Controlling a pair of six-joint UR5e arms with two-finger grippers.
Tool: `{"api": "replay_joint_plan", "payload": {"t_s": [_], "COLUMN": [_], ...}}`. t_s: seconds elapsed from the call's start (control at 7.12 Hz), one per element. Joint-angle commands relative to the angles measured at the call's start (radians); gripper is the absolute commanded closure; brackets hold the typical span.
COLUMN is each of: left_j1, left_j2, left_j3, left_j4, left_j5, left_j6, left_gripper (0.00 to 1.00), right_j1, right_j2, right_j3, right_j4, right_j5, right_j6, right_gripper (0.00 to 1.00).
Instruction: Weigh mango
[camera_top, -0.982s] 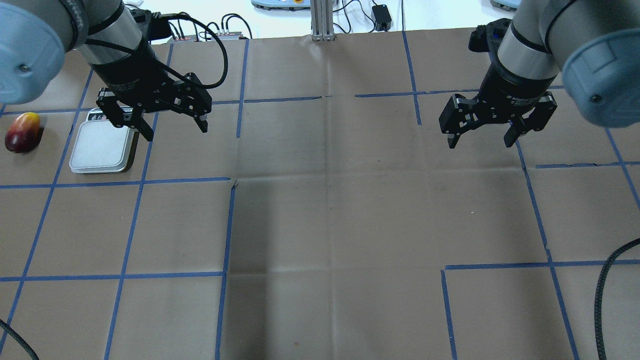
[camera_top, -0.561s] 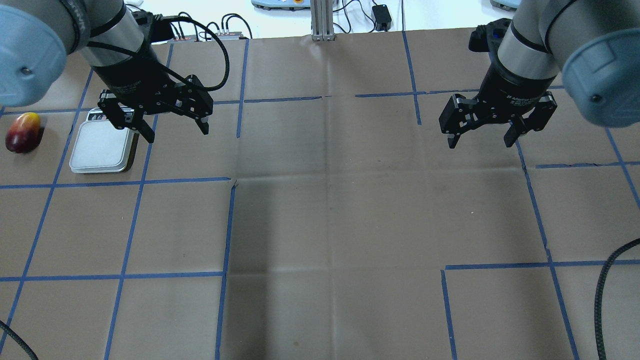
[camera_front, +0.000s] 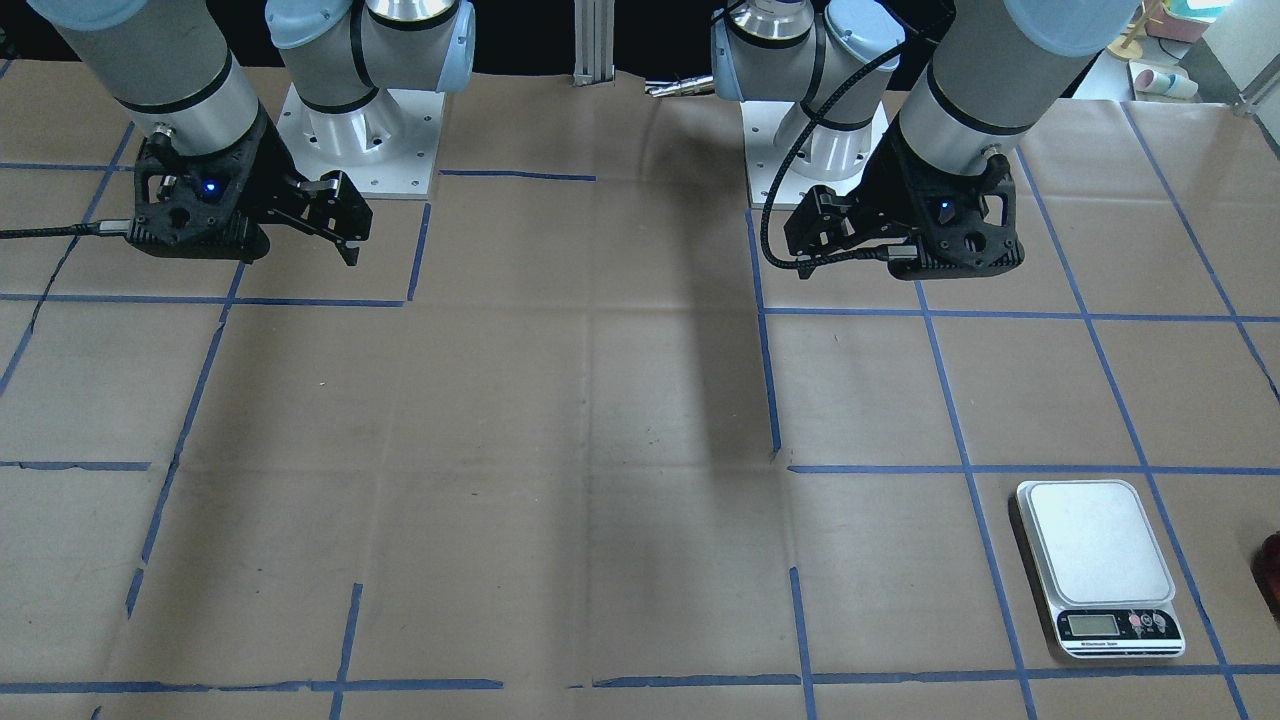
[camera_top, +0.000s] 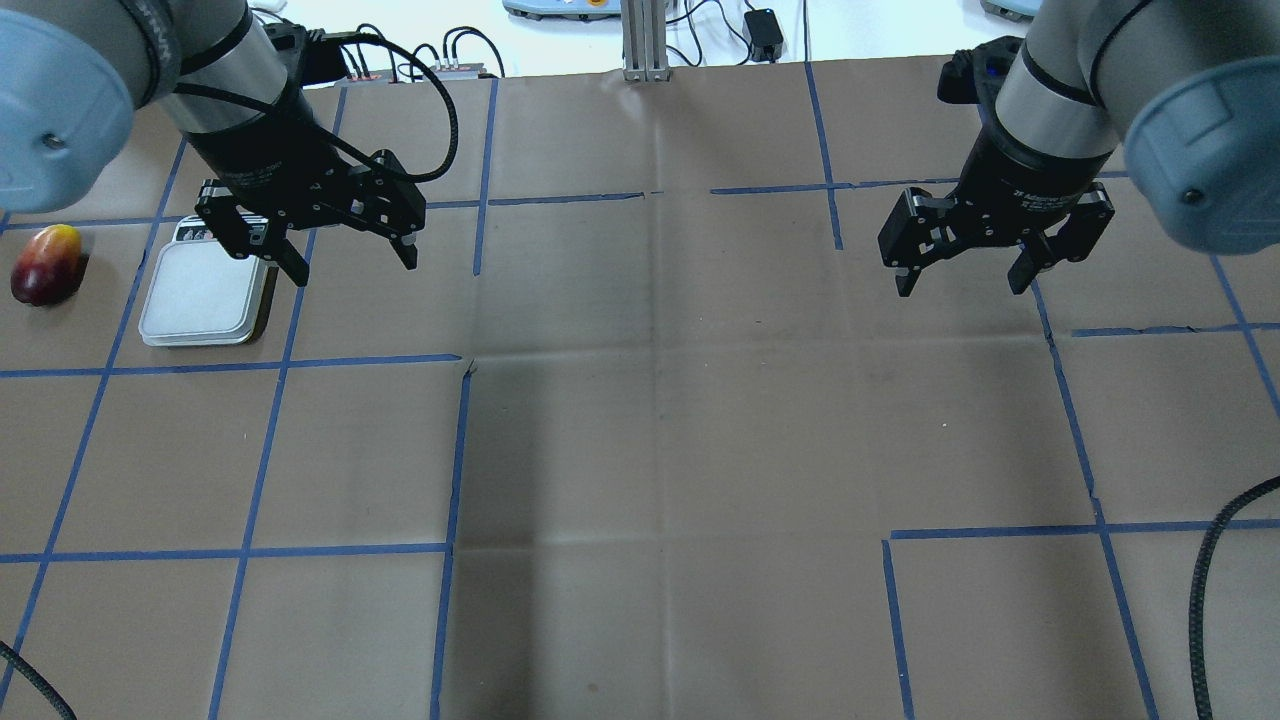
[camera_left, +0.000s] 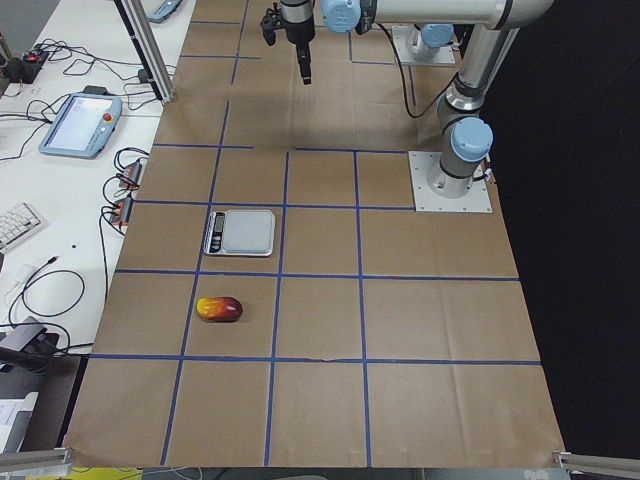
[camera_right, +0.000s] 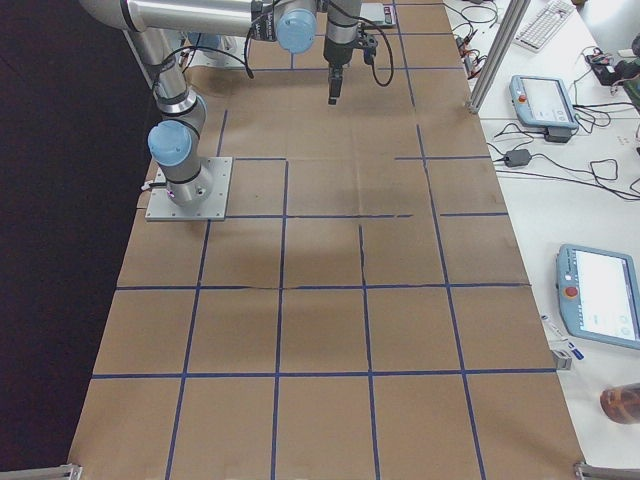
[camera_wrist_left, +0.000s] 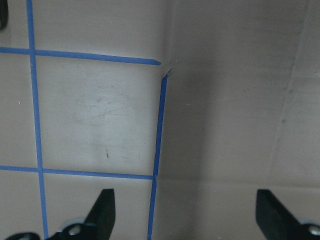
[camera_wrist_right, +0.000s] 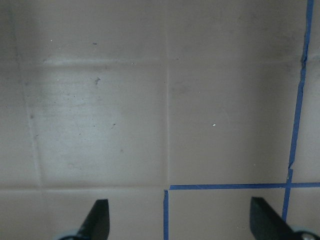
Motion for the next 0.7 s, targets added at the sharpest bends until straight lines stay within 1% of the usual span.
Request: {"api": "replay_joint_plan", "payload": {"t_s": [0.0,0.14,0.28,0.42,0.56], "left_j1": [0.16,0.295,0.413,0.495,0.546], "left_j2": [-0.047,-0.114,-0.2,-0.299,-0.419], "left_j3": [0.009,0.018,0.036,0.1,0.222], "left_j4": [0.067,0.175,0.248,0.329,0.333], "left_j5": [0.116,0.115,0.115,0.114,0.114], "left_j6": [0.152,0.302,0.412,0.516,0.59], "left_gripper": [0.0,0.0,0.0,0.0,0.0], "right_j1": [0.0,0.0,0.0,0.0,0.0], "right_j2": [0.0,0.0,0.0,0.0,0.0], "right_j3": [0.0,0.0,0.0,0.0,0.0], "right_j4": [0.0,0.0,0.0,0.0,0.0], "right_j5": [0.0,0.0,0.0,0.0,0.0], "right_j6": [0.0,0.0,0.0,0.0,0.0], "right_gripper": [0.0,0.0,0.0,0.0,0.0]}}
